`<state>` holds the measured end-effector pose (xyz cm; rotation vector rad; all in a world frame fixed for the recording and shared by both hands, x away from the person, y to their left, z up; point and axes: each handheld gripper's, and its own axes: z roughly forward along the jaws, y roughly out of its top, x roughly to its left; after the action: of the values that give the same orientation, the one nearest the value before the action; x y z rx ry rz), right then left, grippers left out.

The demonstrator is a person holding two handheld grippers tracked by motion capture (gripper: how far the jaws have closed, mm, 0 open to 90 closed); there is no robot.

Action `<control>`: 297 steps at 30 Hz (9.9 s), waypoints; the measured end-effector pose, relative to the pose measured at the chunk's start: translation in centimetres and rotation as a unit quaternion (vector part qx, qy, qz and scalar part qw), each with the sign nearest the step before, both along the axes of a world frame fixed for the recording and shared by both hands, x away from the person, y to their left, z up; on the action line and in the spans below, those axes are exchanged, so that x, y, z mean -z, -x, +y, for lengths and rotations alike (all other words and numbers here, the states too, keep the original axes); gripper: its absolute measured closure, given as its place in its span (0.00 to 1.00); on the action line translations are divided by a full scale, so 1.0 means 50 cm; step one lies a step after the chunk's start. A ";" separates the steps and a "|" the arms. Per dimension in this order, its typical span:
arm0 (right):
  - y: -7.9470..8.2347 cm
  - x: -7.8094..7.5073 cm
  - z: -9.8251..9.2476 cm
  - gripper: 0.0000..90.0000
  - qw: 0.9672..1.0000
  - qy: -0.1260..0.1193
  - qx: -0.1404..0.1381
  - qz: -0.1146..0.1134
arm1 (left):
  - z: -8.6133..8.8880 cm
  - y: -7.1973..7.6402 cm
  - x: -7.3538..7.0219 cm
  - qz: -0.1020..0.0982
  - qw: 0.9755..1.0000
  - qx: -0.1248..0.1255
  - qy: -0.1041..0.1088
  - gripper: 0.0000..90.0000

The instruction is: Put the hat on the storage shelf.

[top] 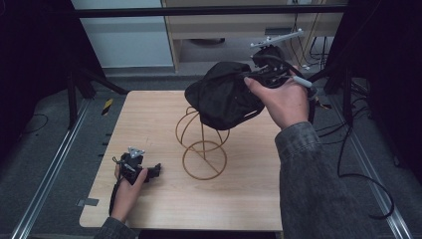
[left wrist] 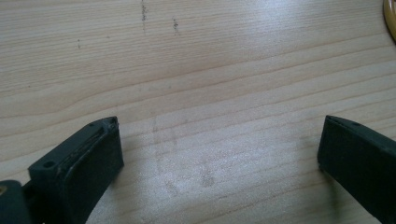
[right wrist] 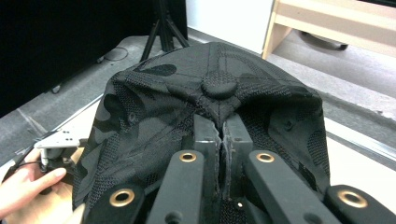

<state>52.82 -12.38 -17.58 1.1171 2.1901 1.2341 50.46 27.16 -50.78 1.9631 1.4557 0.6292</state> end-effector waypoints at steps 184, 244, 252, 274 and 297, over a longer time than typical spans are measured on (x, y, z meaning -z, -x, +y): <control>0.035 0.167 0.001 0.84 0.997 0.014 -0.041 0.057 | 0.000 0.000 0.000 0.000 1.000 0.005 0.001 0.00; 0.087 0.194 -0.134 0.23 0.998 -0.020 0.044 0.031 | -0.003 0.001 0.000 -0.001 1.000 0.010 0.001 0.00; 0.092 0.202 -0.159 0.11 0.998 -0.015 0.062 0.019 | -0.003 0.001 0.001 -0.001 1.000 0.009 0.002 0.00; 0.094 0.329 -0.223 0.09 0.994 -0.002 0.104 0.017 | -0.003 0.002 0.001 0.000 1.000 0.012 0.000 0.00; 0.105 0.512 -0.188 0.11 0.992 0.025 0.098 0.073 | -0.004 0.002 0.001 0.000 1.000 0.012 0.000 0.00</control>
<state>47.59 -21.77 -43.16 1.4035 2.1396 1.0380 50.36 26.97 -50.81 1.9775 1.4287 0.6187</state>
